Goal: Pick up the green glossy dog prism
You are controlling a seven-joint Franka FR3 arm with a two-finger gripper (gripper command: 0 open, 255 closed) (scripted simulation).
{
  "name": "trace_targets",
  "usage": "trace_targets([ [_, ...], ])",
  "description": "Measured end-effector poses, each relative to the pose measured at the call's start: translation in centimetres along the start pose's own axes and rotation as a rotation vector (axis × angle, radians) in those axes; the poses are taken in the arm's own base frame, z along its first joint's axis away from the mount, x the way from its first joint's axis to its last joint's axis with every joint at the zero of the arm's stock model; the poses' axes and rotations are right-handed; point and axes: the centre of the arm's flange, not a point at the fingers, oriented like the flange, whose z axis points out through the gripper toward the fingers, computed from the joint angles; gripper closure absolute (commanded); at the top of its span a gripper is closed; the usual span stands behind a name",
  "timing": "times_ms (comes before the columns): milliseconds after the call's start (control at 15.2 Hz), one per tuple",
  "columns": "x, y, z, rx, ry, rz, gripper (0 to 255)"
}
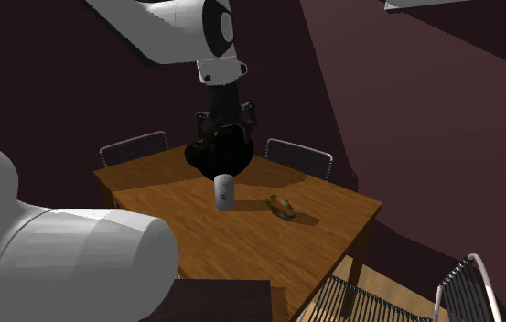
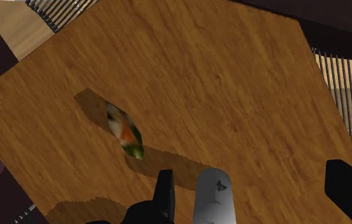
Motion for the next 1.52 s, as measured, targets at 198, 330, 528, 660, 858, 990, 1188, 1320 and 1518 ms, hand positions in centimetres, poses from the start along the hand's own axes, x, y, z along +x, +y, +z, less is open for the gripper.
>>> trace_targets([
  [198, 1.0, 2.4, 3.3, 0.011, 0.003, -0.053, 0],
  [330, 1.2, 3.9, 5.2, 0.018, 0.005, -0.089, 0],
  [528, 1.9, 6.5, 8.4, 0.028, 0.008, -0.143, 0],
  [660, 2.8, 7.7, 10.9, 0.035, 0.009, -0.178, 0],
  [858, 3.6, 10.1, 14.2, 0.044, 0.011, -0.232, 0],
  [990, 4.3, 11.5, 16.3, 0.050, 0.012, -0.268, 0],
  [1188, 5.4, 13.9, 19.4, 0.060, 0.014, -0.322, 0],
  [1320, 6.4, 14.9, 21.6, 0.066, 0.016, -0.359, 0],
  [1518, 7.7, 16.9, 24.7, 0.077, 0.018, -0.412, 0],
])
